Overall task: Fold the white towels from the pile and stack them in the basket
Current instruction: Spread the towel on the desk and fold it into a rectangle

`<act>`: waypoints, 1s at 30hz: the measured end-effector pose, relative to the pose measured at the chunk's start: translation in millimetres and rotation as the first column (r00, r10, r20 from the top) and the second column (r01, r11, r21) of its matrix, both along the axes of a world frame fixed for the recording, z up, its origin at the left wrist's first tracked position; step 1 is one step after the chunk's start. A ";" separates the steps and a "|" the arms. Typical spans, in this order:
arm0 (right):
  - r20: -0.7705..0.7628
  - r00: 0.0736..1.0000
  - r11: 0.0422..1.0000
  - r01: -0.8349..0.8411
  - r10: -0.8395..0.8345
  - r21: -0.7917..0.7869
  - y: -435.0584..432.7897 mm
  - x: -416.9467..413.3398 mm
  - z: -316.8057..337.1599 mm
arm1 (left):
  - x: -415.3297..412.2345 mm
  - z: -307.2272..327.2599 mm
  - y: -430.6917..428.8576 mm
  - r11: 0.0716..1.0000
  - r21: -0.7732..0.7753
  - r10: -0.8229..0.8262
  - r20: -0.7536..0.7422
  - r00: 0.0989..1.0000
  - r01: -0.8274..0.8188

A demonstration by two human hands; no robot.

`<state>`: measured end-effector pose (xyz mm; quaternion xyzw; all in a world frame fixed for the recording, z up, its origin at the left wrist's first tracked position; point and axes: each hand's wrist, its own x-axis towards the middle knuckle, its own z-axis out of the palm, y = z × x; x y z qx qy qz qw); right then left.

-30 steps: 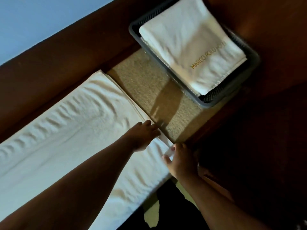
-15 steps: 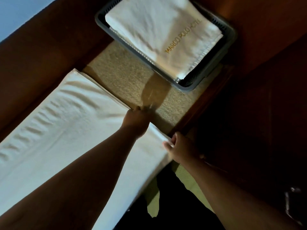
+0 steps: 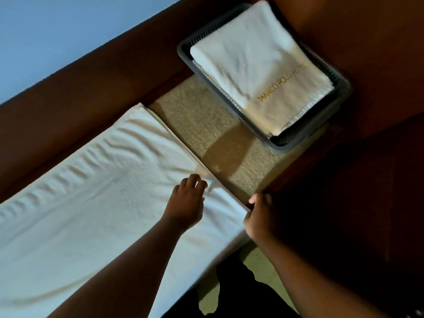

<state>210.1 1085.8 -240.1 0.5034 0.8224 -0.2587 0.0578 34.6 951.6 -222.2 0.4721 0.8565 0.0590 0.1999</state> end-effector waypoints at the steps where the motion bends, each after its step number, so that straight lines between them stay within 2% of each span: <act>1: -0.054 0.993 0.994 -0.098 0.101 0.057 -4.5 -14.3 3.4 | -9.7 3.1 -12.7 0.997 -0.008 0.079 0.002 0.997 -0.079; 5: -0.124 0.906 0.913 -0.394 0.406 0.108 -18.9 -70.1 5.7 | -42.8 13.5 -59.9 0.949 -0.086 0.306 0.005 0.952 -0.305; 8: -0.134 0.765 0.777 -0.621 0.630 0.106 -29.8 -120.1 4.0 | -66.0 19.4 -92.0 0.903 -0.119 0.417 0.004 0.909 -0.414; 12: 0.007 0.613 0.610 -0.788 0.790 0.084 -38.8 -191.9 -4.9 | -97.0 19.8 -129.6 0.846 -0.130 0.524 0.031 0.851 -0.517; 14: 0.095 0.574 0.567 -0.819 0.814 0.089 -36.1 -220.7 -6.3 | -109.2 14.2 -140.2 0.836 -0.122 0.543 0.036 0.839 -0.535; 17: 0.163 0.597 0.603 -0.798 0.786 0.016 -25.1 -280.7 -14.9 | -135.6 -3.6 -150.9 0.810 -0.137 0.581 0.057 0.812 -0.570; 21: 0.164 0.658 0.644 -0.753 0.735 0.134 -10.3 -360.9 -16.3 | -175.6 -30.2 -144.3 0.816 -0.130 0.570 0.024 0.821 -0.563; 23: 0.055 0.743 0.721 -0.662 0.667 0.208 -5.3 -391.7 -17.8 | -194.8 -36.0 -135.1 0.820 -0.130 0.561 -0.003 0.828 -0.557; 25: -0.145 0.825 0.838 -0.532 0.546 0.124 1.9 -420.8 -24.4 | -213.5 -41.5 -126.2 0.817 -0.140 0.563 -0.012 0.826 -0.559; 27: -0.249 0.831 0.863 -0.504 0.497 0.040 9.4 -439.8 -30.4 | -225.0 -45.2 -122.1 0.820 -0.141 0.559 -0.013 0.829 -0.555; 30: -0.308 0.832 0.869 -0.494 0.462 -0.029 15.8 -447.7 -34.0 | -229.7 -48.2 -122.3 0.837 -0.129 0.532 -0.027 0.846 -0.531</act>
